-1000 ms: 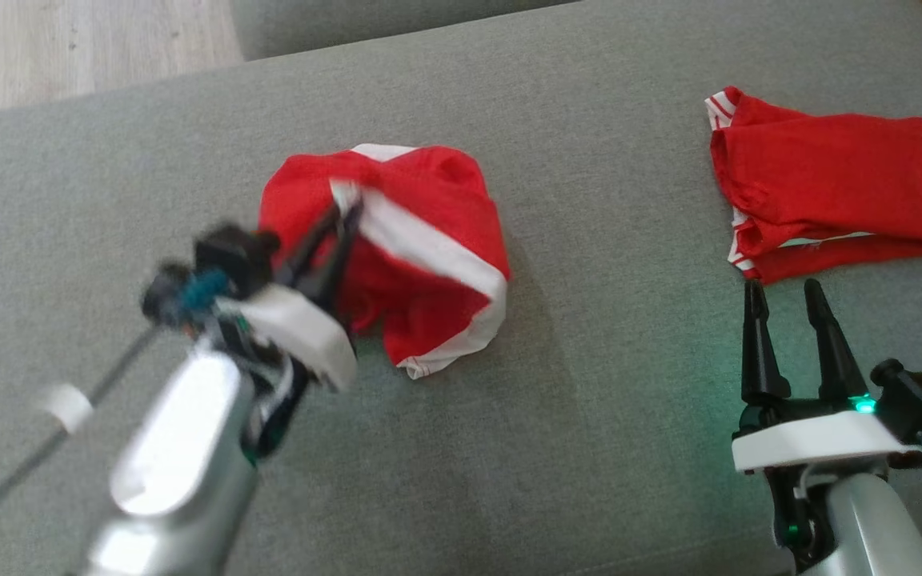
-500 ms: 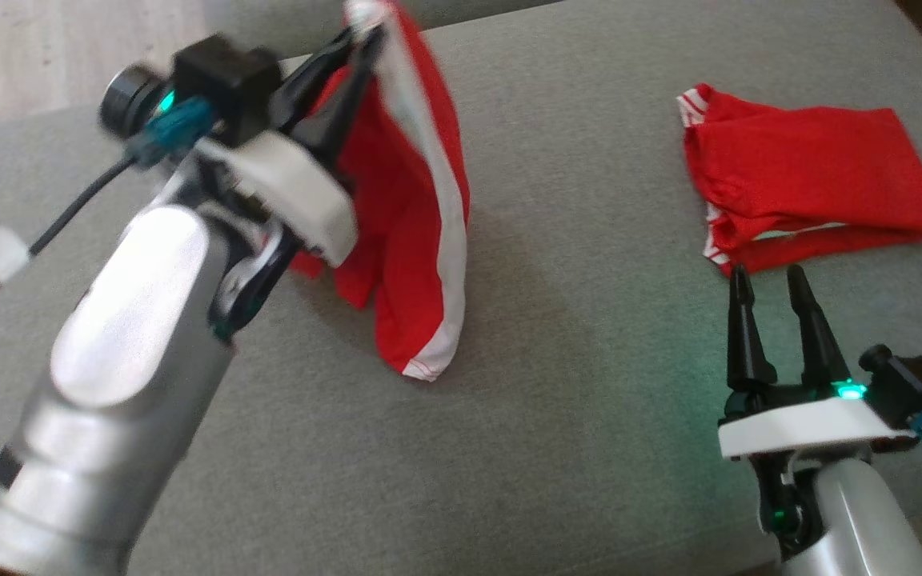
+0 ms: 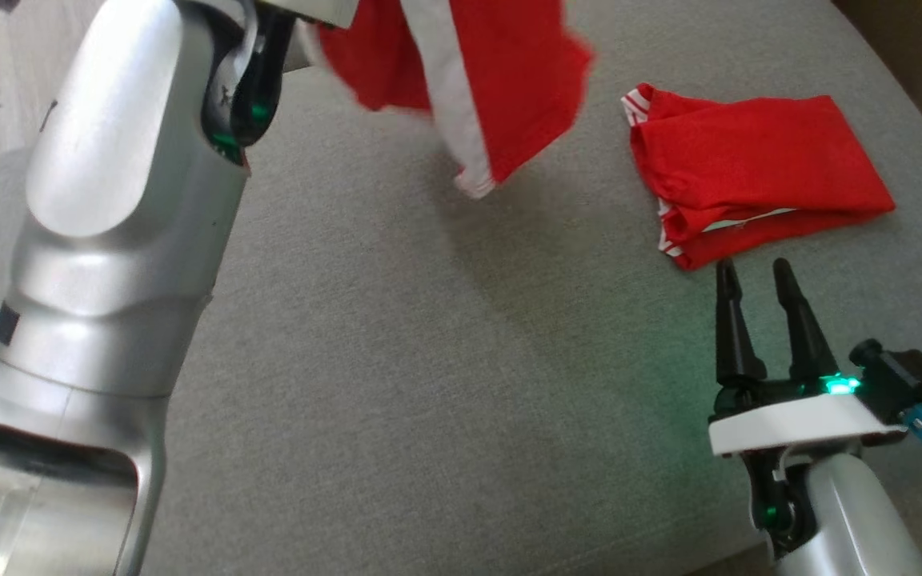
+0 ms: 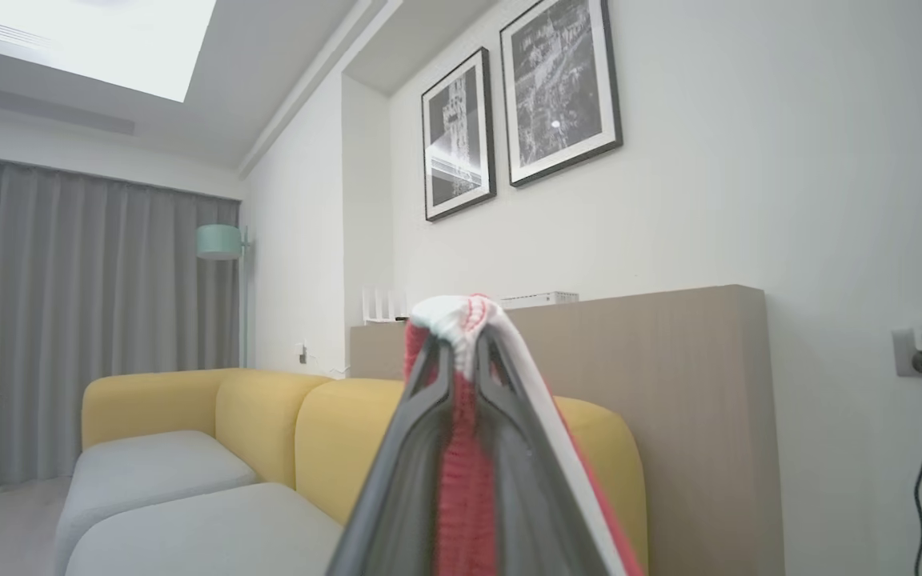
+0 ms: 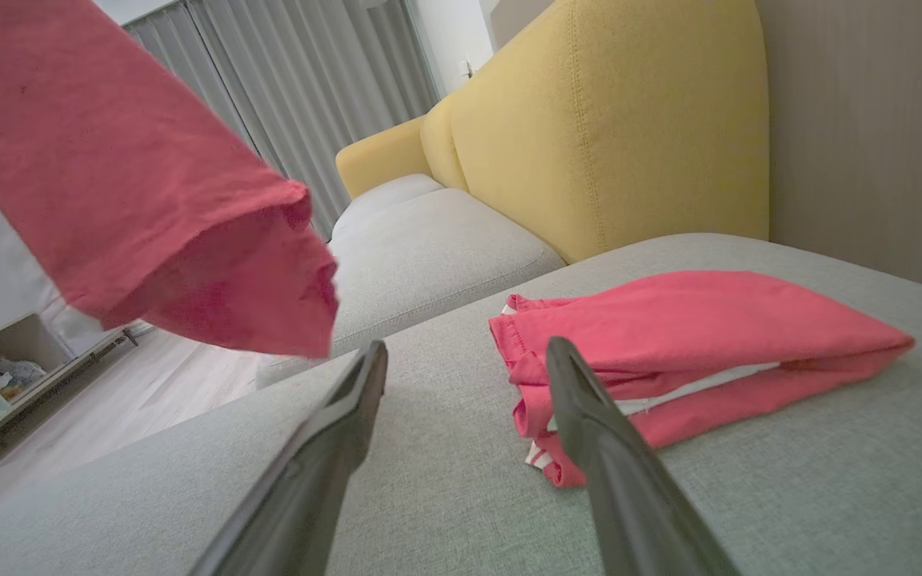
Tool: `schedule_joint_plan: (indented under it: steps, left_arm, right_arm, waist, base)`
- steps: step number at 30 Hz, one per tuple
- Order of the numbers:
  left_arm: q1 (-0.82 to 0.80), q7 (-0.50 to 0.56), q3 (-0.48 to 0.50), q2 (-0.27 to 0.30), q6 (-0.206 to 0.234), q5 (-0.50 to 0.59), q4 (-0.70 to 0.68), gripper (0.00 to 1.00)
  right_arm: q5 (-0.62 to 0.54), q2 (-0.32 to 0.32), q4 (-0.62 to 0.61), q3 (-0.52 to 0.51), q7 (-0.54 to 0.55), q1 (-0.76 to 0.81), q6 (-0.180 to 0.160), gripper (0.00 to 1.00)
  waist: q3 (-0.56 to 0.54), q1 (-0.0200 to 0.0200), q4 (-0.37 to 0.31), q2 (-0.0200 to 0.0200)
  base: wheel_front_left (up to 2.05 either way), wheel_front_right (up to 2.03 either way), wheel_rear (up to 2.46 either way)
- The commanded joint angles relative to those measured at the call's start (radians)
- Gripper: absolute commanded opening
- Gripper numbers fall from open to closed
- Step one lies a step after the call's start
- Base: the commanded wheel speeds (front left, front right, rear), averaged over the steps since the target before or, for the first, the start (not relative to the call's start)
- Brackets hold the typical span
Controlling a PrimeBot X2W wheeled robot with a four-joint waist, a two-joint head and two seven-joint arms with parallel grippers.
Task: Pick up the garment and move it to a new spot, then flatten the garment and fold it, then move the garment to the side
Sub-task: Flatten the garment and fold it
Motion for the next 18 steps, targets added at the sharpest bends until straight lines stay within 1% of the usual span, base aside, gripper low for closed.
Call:
schedule_joint_plan:
  steps: [1, 4, 7, 8, 12, 16, 18]
  left_arm:
    - [-0.013, -0.024, 0.033, 0.031, 0.007, 0.004, 0.0, 0.0]
    - [0.047, -0.053, 0.03, 0.046, 0.003, 0.0, 0.032, 0.0]
    - [0.152, -0.061, 0.028, 0.067, 0.0, -0.017, 0.063, 0.0]
    - [0.152, -0.061, 0.028, 0.067, 0.0, -0.017, 0.063, 0.0]
    - [0.32, -0.074, 0.007, 0.105, -0.003, -0.023, 0.093, 0.0]
    - [0.456, -0.11, -0.007, 0.138, 0.012, -0.011, 0.117, 0.0]
    - [0.501, -0.127, -0.014, 0.145, 0.02, -0.005, 0.127, 0.0]
  right_arm:
    - [0.0, -0.004, -0.043, 0.013, -0.011, -0.026, -0.001, 1.0]
    - [-0.003, -0.004, -0.048, 0.01, -0.011, -0.022, -0.001, 1.0]
    - [-0.004, -0.004, -0.052, 0.004, -0.011, -0.023, -0.001, 1.0]
    - [-0.004, -0.004, -0.052, 0.004, -0.011, -0.023, -0.001, 1.0]
    - [-0.012, -0.004, -0.053, -0.002, -0.011, -0.028, -0.001, 1.0]
    - [-0.024, -0.004, -0.053, -0.01, -0.011, -0.034, -0.001, 1.0]
    - [-0.033, -0.004, -0.051, -0.018, -0.011, -0.036, -0.001, 1.0]
  waist:
    - [0.007, 0.0001, 0.011, 0.0]
    - [0.018, 0.0001, 0.03, 0.0]
    - [0.029, 0.0001, 0.054, 0.0]
    - [0.029, 0.0001, 0.054, 0.0]
    - [0.047, 0.0001, 0.089, 0.0]
    - [0.06, 0.0001, 0.124, 0.0]
    - [0.066, 0.0001, 0.144, 0.0]
  base:
    - [0.0, 0.0, 0.0]
    - [0.0, 0.0, 0.0]
    - [0.0, 0.0, 0.0]
    - [0.0, 0.0, 0.0]
    - [0.0, 0.0, 0.0]
    - [0.0, 0.0, 0.0]
    - [0.0, 0.0, 0.0]
